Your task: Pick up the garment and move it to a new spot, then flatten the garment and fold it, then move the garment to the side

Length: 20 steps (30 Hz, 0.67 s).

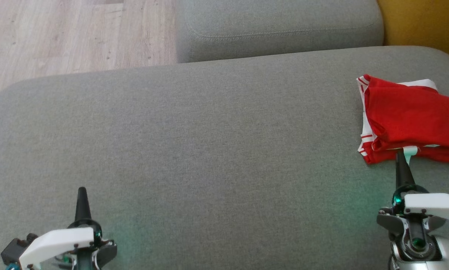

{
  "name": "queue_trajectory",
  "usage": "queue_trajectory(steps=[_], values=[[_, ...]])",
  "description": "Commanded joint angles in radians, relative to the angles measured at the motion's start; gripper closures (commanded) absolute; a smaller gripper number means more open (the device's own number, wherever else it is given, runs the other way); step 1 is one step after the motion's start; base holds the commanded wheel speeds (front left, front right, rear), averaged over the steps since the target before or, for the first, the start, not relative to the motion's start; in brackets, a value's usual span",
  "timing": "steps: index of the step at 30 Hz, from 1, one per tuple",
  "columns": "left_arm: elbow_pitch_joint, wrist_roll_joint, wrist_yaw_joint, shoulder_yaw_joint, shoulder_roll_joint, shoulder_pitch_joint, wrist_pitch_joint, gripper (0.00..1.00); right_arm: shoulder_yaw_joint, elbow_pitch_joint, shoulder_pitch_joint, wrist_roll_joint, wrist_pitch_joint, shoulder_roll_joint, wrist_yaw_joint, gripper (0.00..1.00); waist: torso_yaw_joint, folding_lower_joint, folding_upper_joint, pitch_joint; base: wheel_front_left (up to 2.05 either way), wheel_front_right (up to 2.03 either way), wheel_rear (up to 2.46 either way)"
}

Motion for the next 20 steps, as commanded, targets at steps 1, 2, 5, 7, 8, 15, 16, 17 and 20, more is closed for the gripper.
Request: queue_trajectory(steps=[1, 2, 5, 7, 8, 15, 16, 17, 20], values=[[-0.036, -0.025, -0.009, 0.037, 0.007, -0.061, 0.007, 1.0, 0.011, -0.044, -0.02, 0.029, 0.008, -0.004, -0.001, 1.0, 0.0, 0.0, 0.0, 0.0, 0.0, 0.0, 0.0], [-0.036, -0.034, -0.009, 0.039, 0.007, -0.061, 0.01, 1.0, 0.01, -0.046, -0.019, 0.04, 0.011, -0.004, -0.001, 1.0, 0.001, 0.0, 0.0, -0.001, 0.0, 0.0, 0.0], [-0.037, -0.063, -0.01, 0.044, 0.007, -0.062, 0.019, 1.0, 0.006, -0.051, -0.017, 0.072, 0.02, -0.004, -0.001, 1.0, 0.001, 0.0, 0.0, -0.002, 0.0, 0.0, 0.0], [-0.037, -0.081, -0.01, 0.047, 0.007, -0.063, 0.025, 1.0, 0.003, -0.054, -0.015, 0.093, 0.026, -0.004, -0.001, 1.0, 0.002, 0.0, 0.0, -0.003, 0.0, 0.0, 0.0], [-0.038, -0.091, -0.01, 0.049, 0.007, -0.063, 0.028, 1.0, 0.002, -0.056, -0.015, 0.104, 0.029, -0.004, -0.001, 1.0, 0.002, 0.0, 0.0, -0.003, 0.0, 0.0, 0.0], [-0.039, -0.157, -0.012, 0.061, 0.008, -0.065, 0.049, 1.0, -0.008, -0.068, -0.009, 0.178, 0.049, -0.005, -0.001, 1.0, 0.003, 0.0, 0.0, -0.006, 0.0, 0.0, 0.0], [-0.039, -0.166, -0.013, 0.062, 0.008, -0.066, 0.052, 1.0, -0.009, -0.069, -0.009, 0.189, 0.052, -0.005, -0.001, 1.0, 0.004, 0.0, 0.0, -0.006, 0.0, 0.0, 0.0], [-0.04, -0.176, -0.013, 0.064, 0.008, -0.066, 0.055, 1.0, -0.01, -0.071, -0.008, 0.199, 0.055, -0.005, -0.001, 1.0, 0.004, 0.0, 0.0, -0.006, 0.0, 0.0, 0.0], [-0.04, -0.204, -0.014, 0.069, 0.008, -0.067, 0.064, 1.0, -0.014, -0.076, -0.006, 0.231, 0.063, -0.005, -0.001, 1.0, 0.005, 0.0, 0.0, -0.008, 0.0, 0.0, 0.0]])
